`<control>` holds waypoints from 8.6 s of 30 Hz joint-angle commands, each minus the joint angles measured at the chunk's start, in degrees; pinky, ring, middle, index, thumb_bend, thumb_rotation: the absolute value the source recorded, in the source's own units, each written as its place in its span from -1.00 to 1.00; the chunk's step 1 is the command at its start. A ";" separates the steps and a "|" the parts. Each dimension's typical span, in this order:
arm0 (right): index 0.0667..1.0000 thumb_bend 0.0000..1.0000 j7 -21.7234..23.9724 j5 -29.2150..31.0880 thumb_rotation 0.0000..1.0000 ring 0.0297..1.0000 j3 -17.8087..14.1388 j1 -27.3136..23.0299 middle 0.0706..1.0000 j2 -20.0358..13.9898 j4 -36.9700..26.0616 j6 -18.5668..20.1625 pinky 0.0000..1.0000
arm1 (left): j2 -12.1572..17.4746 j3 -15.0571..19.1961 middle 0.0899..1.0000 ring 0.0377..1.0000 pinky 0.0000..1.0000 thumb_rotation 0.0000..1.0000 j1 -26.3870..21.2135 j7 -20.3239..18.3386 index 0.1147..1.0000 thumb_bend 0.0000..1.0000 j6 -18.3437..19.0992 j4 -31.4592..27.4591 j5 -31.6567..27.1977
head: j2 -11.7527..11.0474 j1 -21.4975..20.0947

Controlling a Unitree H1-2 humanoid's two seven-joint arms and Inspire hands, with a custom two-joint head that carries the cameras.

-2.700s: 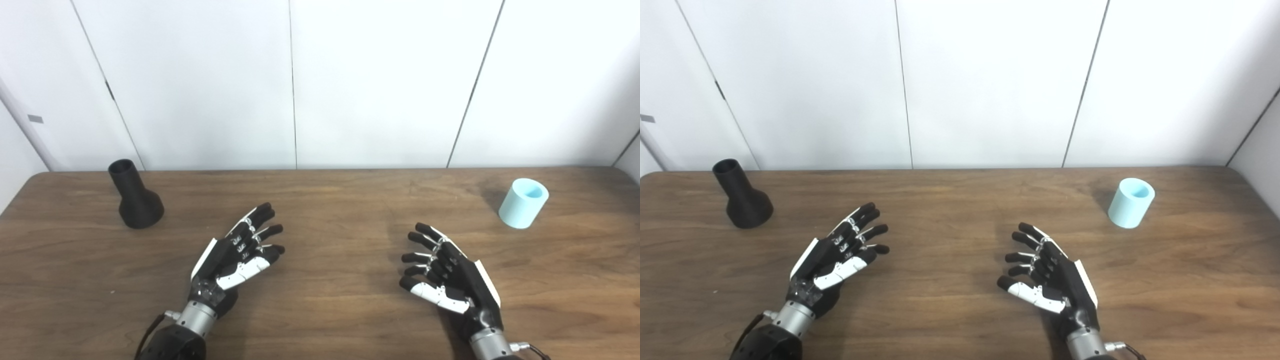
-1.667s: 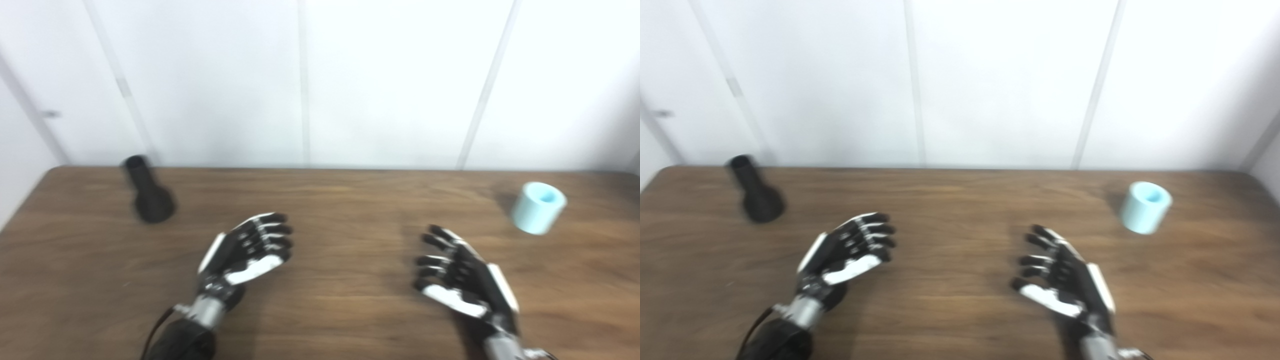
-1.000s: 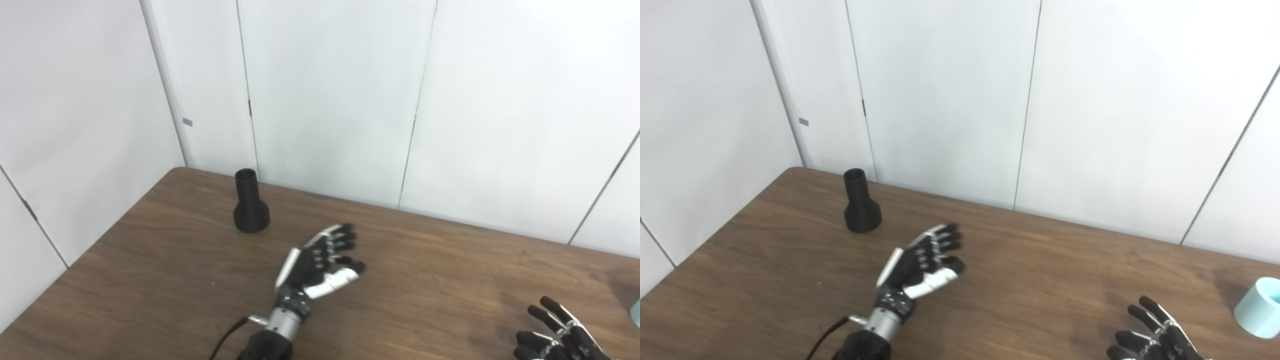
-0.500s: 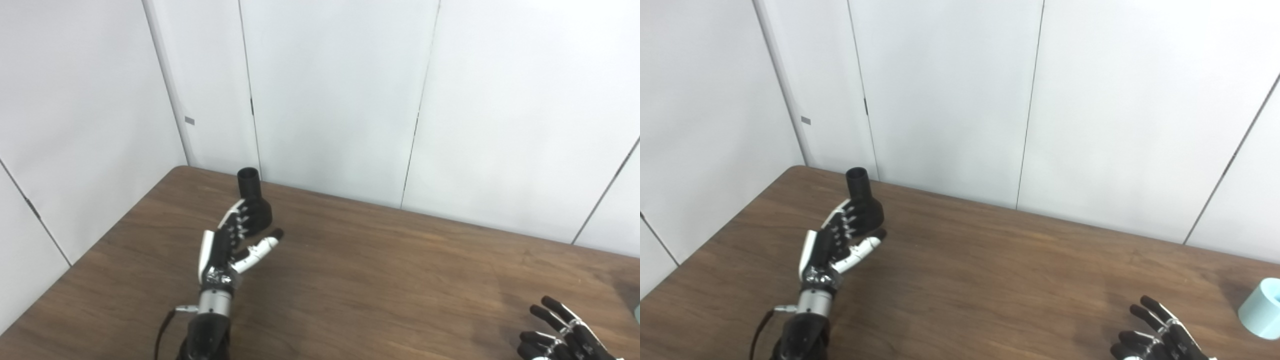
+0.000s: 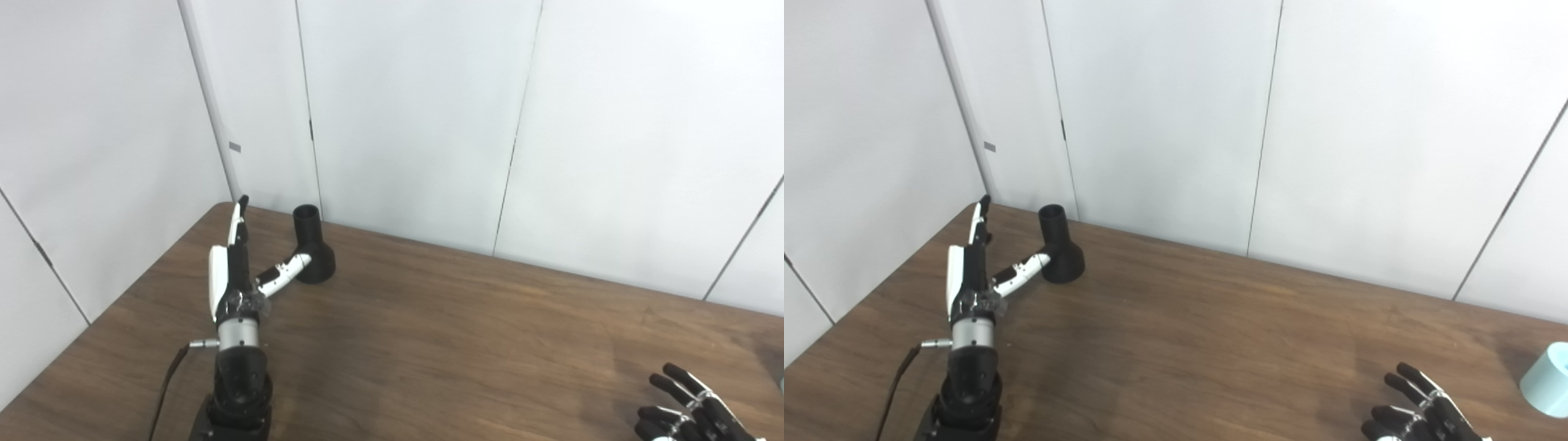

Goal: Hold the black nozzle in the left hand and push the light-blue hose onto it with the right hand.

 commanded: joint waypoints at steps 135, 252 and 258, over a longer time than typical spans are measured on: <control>0.54 0.57 -4.58 -11.69 -0.51 0.21 4.13 -1.06 0.52 2.97 -6.26 -1.65 -0.02 | -4.95 -41.83 -0.10 -0.21 -0.24 -1.00 -12.64 8.25 -0.15 0.01 -31.57 28.66 8.70 | 11.47 -22.77; 0.51 0.27 -4.35 -8.45 -0.90 0.15 2.57 -2.07 0.50 1.48 -8.30 2.48 -0.15 | 14.12 -47.72 -0.12 -0.19 -0.17 -1.00 -4.53 -29.70 -0.16 0.01 -11.22 20.58 21.21 | 18.01 -20.46; 0.51 0.26 -4.01 -8.13 -0.87 0.17 2.50 -2.12 0.50 1.18 -8.08 2.07 -0.14 | 13.41 -48.56 -0.16 -0.24 -0.25 -1.00 -4.40 -28.35 -0.10 0.01 -11.67 22.02 22.05 | 18.27 -20.44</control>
